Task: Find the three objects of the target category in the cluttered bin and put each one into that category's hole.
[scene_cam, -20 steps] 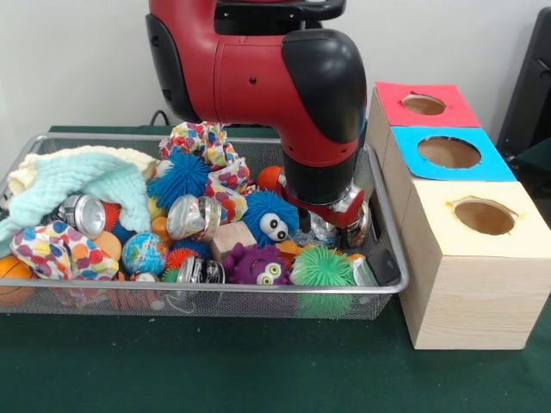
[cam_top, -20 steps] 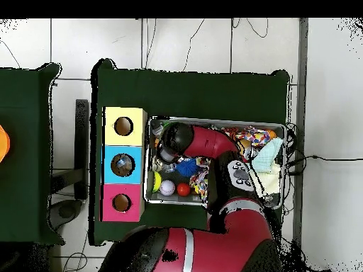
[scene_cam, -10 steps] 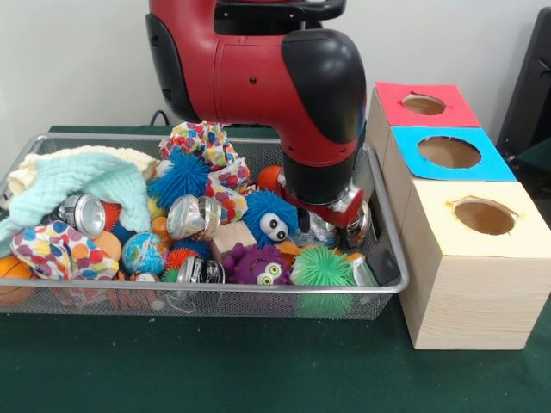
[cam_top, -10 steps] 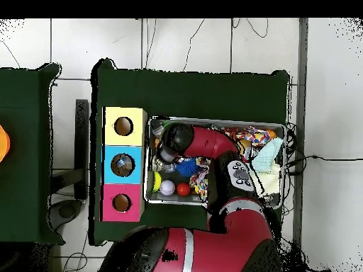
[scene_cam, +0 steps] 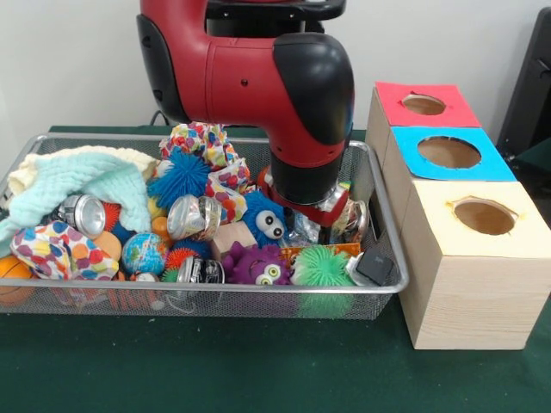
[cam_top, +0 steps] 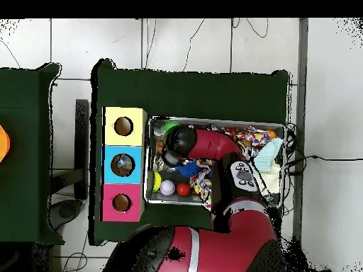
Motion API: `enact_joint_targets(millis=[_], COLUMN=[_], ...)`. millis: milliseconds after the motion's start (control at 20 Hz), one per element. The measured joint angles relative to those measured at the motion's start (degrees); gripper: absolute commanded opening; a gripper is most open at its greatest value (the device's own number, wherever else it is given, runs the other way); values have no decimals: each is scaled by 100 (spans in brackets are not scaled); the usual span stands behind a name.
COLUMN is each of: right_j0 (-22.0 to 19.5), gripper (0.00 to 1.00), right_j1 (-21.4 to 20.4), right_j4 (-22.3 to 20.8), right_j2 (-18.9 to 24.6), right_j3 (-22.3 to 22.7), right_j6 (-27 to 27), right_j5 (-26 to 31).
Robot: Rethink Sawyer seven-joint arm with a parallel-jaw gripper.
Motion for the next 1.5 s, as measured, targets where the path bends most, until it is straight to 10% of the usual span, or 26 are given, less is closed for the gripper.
enact_joint_targets(millis=[750,800,1500], right_j0=[-88,-90,-24], gripper=[100,0,0], right_j1=[8,11,35], right_j4=[-38,-49,-108], right_j2=[1,-8,-139], right_j3=[-2,-2,-13], right_j6=[0,0,0], right_j5=[-2,-4,-153])
